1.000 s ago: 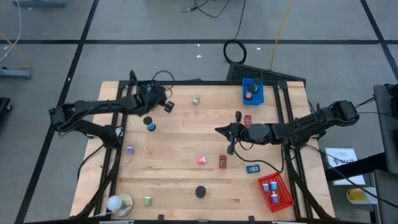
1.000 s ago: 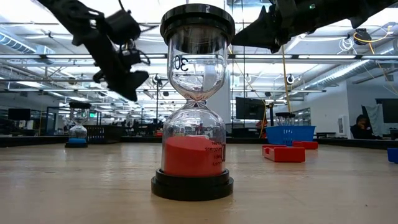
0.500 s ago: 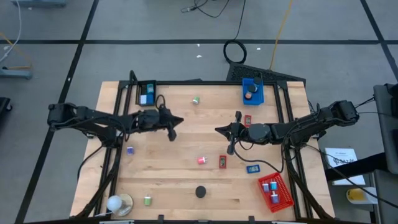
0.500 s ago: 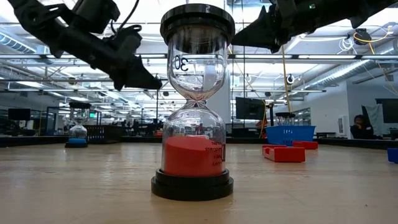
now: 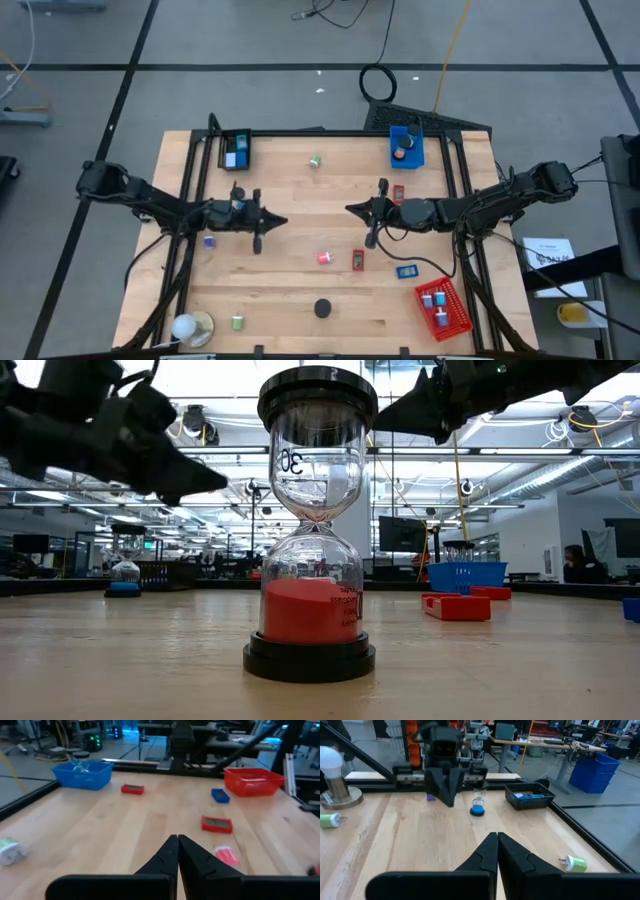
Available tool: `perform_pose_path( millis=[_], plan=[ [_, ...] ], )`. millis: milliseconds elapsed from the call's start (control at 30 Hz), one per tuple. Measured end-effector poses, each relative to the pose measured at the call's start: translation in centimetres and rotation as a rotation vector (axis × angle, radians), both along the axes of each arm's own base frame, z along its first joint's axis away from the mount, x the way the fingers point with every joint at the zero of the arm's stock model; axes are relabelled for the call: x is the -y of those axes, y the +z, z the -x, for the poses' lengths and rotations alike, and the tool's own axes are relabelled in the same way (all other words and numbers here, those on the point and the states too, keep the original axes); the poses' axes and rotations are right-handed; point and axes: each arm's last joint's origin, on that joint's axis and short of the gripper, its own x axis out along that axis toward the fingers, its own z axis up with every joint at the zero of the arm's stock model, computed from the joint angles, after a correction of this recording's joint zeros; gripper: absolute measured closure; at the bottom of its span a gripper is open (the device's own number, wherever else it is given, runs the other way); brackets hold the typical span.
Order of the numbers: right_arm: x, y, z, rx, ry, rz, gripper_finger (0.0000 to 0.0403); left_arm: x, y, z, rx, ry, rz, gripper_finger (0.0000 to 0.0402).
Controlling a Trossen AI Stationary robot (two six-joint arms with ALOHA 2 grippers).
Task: Pick & Place Office items
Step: Put the bottom green charger adapter into the red basket
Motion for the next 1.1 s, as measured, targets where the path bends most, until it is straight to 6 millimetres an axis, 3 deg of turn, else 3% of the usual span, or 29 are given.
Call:
perform_pose_path(
  millis=[200, 700, 1100],
  plan=[
    [0.0, 0.4, -0.1, 0.038, 0.000, -0.007, 0.0399, 0.4, -0.7, 0.6, -0.021, -0.027, -0.024, 0.0398],
    [-0.4, 0.7, -0.1, 0.073, 0.050, -0.056, 0.0399, 0.4, -0.6, 0.5, -0.019, -0.028, -0.026, 0.0371],
    [-2.4, 3.3, -0.7, -0.040, -0.023, -0.063, 0.0399, 0.4, -0.5, 0.5, -0.018, -0.033, -0.065, 0.0371]
  ],
)
